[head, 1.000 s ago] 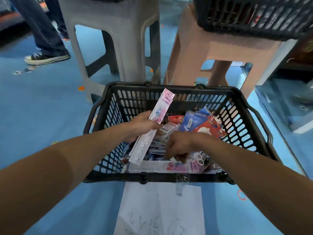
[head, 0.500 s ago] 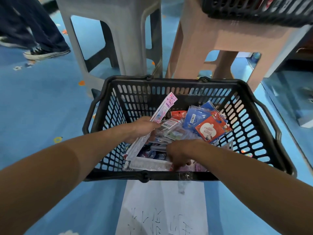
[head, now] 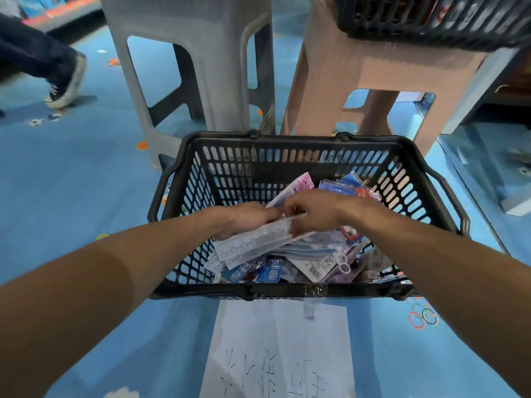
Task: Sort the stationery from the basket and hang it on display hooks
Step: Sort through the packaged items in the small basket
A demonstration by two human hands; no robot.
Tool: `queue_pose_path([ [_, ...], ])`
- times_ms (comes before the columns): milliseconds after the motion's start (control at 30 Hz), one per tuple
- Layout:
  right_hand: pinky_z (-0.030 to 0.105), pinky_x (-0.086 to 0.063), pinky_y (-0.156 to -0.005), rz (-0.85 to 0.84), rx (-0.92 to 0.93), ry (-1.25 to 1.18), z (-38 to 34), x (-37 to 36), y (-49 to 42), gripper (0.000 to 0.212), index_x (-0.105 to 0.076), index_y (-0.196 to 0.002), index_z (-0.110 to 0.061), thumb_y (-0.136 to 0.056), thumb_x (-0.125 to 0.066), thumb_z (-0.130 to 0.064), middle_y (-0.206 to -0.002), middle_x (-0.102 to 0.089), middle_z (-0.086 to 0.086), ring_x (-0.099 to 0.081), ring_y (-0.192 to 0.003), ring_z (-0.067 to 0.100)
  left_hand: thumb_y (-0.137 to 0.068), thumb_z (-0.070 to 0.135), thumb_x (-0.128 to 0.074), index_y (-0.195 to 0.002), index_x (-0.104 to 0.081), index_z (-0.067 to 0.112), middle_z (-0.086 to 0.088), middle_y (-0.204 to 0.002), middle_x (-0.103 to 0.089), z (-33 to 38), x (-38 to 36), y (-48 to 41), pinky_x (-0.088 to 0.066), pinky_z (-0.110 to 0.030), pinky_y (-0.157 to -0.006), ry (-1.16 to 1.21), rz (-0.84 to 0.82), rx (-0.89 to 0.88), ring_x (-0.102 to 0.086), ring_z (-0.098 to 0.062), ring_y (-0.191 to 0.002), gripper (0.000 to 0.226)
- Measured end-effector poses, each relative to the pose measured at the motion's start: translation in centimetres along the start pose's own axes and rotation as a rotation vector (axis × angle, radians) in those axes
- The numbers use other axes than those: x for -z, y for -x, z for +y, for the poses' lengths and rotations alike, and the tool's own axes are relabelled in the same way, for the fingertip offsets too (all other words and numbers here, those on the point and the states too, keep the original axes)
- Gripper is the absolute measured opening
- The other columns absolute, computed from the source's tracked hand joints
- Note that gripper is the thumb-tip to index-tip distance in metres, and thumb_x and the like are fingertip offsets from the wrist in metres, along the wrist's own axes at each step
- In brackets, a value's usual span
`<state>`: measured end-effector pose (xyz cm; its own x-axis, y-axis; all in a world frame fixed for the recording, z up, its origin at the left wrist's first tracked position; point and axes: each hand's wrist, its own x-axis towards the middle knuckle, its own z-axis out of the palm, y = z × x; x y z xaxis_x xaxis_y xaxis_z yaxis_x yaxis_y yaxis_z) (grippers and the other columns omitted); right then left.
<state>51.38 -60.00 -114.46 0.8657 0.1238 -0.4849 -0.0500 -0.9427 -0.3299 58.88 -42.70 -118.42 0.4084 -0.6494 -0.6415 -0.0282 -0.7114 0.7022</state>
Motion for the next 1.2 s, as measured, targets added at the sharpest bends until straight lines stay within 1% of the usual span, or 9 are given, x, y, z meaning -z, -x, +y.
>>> queue_pose_path([
  [67, 0.031, -0.046, -0.074, 0.176, -0.002, -0.016, 0.3, 0.6, 0.2, 0.020, -0.059, -0.083, -0.035, -0.086, -0.078, -0.030, -0.093, -0.063, -0.013, -0.059, -0.089, 0.012, -0.077, 0.088, -0.046, -0.133, -0.059, 0.014, -0.010, -0.124, -0.072, 0.5, 0.0, 0.4, -0.034, -0.053, -0.117, 0.054, -0.054, 0.041, -0.064, -0.026, -0.122, 0.094],
  [133, 0.036, -0.054, -0.082, 0.309, -0.052, -0.029, 0.9, 0.6, 0.3, 0.018, -0.065, -0.083, -0.036, -0.079, -0.081, -0.042, -0.095, -0.069, -0.013, -0.063, -0.093, 0.014, -0.087, 0.082, -0.043, -0.131, -0.061, 0.011, -0.011, -0.119, -0.075, 0.8, 0.1, 0.8, -0.043, -0.053, -0.112, 0.093, -0.058, 0.020, -0.069, -0.025, -0.116, 0.085],
  [233, 0.044, -0.053, -0.094, 0.542, -0.201, -0.054, 1.4, 0.3, 0.7, 0.057, -0.065, -0.113, -0.035, -0.068, -0.081, -0.066, -0.114, -0.062, -0.005, -0.059, -0.110, 0.022, -0.100, 0.063, -0.043, -0.130, -0.060, 0.007, -0.014, -0.112, -0.077, 0.7, 0.6, 1.0, -0.055, -0.043, -0.102, 0.218, 0.018, -0.066, -0.074, -0.019, -0.093, 0.066],
  [367, 0.043, -0.050, -0.100, 0.763, -0.501, -0.513, 0.9, 1.1, 1.1, 0.099, -0.044, -0.142, -0.012, -0.067, -0.086, -0.061, -0.134, -0.049, 0.013, -0.053, -0.123, 0.033, -0.101, 0.049, -0.055, -0.125, -0.064, 0.003, -0.010, -0.102, -0.078, 0.8, 0.9, 0.8, -0.060, -0.035, -0.078, 0.389, 0.155, -0.158, -0.074, -0.019, -0.083, 0.052],
  [467, 0.037, -0.051, -0.072, 0.533, -0.503, -1.245, 0.8, 0.9, 1.0, 0.061, -0.068, -0.106, -0.004, -0.073, -0.087, -0.052, -0.093, -0.066, 0.013, -0.065, -0.085, 0.024, -0.092, 0.048, -0.072, -0.126, -0.064, 0.005, -0.012, -0.108, -0.077, 1.3, 0.3, -0.1, -0.060, -0.042, -0.087, 0.516, 0.229, -0.204, -0.075, -0.028, -0.096, 0.055],
  [533, 0.034, -0.045, -0.067, 0.463, -0.425, -1.403, 1.1, 0.0, 0.9, 0.046, -0.072, -0.099, -0.003, -0.074, -0.090, -0.038, -0.093, -0.071, 0.017, -0.065, -0.072, 0.022, -0.096, 0.036, -0.071, -0.123, -0.066, 0.004, -0.014, -0.104, -0.078, 2.0, -0.5, -0.2, -0.063, -0.041, -0.079, 0.594, 0.229, -0.248, -0.077, -0.029, -0.090, 0.042],
  [700, 0.025, -0.029, -0.042, 0.641, -0.295, -1.387, 2.0, 0.2, 1.1, 0.045, -0.070, -0.113, 0.006, -0.081, -0.086, -0.021, -0.086, -0.072, 0.017, -0.053, -0.054, 0.017, -0.098, 0.028, -0.070, -0.125, -0.067, 0.008, -0.011, -0.110, -0.078, 3.0, -0.6, -0.8, -0.063, -0.038, -0.080, 0.671, 0.232, -0.288, -0.076, -0.028, -0.098, 0.034],
  [833, 0.027, -0.029, -0.047, 0.679, -0.272, -1.374, 2.8, -0.1, 1.1, 0.009, -0.076, -0.096, -0.012, -0.087, -0.079, -0.014, -0.084, -0.075, 0.007, -0.049, -0.051, 0.011, -0.101, 0.025, -0.064, -0.130, -0.065, 0.009, -0.014, -0.121, -0.074, 3.2, 0.0, -1.8, -0.058, -0.046, -0.093, 0.715, 0.187, -0.250, -0.073, -0.032, -0.110, 0.033],
  [1200, 0.031, -0.040, -0.060, 0.659, -0.241, -1.517, 3.3, -0.6, 0.3, 0.009, -0.075, -0.099, -0.015, -0.091, -0.075, -0.012, -0.095, -0.078, 0.009, -0.059, -0.076, 0.023, -0.098, 0.016, -0.067, -0.132, -0.064, 0.008, -0.017, -0.124, -0.073, 2.5, -0.5, -3.1, -0.057, -0.049, -0.097, 0.716, 0.084, -0.282, -0.071, -0.034, -0.113, 0.034],
])
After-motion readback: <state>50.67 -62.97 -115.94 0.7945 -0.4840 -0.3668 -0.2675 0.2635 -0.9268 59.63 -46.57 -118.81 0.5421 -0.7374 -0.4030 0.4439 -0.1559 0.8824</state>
